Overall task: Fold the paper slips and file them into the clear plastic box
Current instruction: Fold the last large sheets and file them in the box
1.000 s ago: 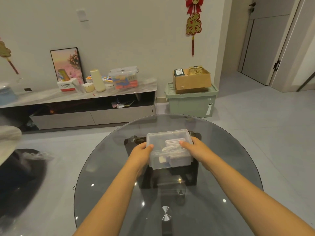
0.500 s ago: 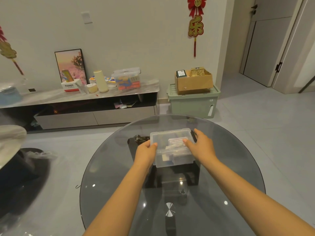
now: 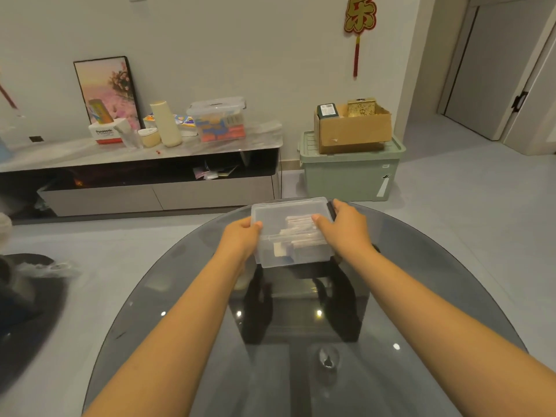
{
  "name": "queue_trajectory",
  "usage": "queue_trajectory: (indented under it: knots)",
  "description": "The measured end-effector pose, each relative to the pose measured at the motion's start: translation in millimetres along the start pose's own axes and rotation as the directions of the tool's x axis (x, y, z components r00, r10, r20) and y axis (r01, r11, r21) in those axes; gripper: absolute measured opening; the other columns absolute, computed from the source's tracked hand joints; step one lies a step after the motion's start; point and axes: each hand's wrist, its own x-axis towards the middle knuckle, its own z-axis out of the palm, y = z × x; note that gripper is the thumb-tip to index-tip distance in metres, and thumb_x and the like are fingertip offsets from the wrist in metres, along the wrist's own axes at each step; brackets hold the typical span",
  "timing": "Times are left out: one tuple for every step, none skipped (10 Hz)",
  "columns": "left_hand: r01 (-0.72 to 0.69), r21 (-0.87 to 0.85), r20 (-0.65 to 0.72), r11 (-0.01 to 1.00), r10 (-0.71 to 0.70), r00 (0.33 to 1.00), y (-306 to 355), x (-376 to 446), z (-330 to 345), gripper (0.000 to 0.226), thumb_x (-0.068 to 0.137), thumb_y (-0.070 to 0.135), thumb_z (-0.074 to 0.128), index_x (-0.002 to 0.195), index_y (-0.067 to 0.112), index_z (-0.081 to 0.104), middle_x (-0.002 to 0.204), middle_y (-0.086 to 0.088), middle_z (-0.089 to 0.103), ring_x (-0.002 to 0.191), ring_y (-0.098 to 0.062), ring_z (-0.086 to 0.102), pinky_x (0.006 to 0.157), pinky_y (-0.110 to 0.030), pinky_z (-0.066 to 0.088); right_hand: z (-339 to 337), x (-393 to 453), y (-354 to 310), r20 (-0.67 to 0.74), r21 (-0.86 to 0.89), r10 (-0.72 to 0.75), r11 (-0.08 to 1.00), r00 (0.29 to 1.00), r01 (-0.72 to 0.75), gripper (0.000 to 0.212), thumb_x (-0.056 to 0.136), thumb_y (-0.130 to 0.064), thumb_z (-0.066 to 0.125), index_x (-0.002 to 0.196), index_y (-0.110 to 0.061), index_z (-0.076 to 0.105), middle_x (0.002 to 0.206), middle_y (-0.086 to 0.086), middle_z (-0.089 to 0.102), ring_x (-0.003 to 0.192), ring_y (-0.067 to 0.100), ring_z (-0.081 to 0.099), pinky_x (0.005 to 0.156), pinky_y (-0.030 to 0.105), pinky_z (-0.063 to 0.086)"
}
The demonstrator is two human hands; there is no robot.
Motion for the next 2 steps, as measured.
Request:
queue_trajectory:
  knots:
    - [0.0,0.003,-0.013,1.0,0.0,1.0,6.2,23.5,-1.9,0.032,0.099,0.017,0.041,0.126,0.016,0.058,0.118,-0.007,0.062,0.101,-0.025,0.06,0.091,-0.038,0.05,13.0,19.2,-4.7,0.007,0.019,0.022,1.0,1.0,-0.022,0.045,0.092,-0.031,0.056,0.13,-0.007,0.047,0.126,0.01,0.057,0.114,0.026,0.053,0.088,0.032,0.044]
    - [0.04,0.045,0.006,0.998,-0.04,0.999,13.1,26.4,3.3,0.032,0.1,0.015,0.036,0.124,0.015,0.057,0.118,-0.006,0.061,0.101,-0.025,0.058,0.086,-0.034,0.049,15.6,23.9,-10.7,0.047,-0.054,0.073,0.996,0.996,-0.071,0.062,0.094,-0.033,0.052,0.146,-0.01,0.028,0.135,0.012,0.051,0.123,0.03,0.047,0.095,0.037,0.042]
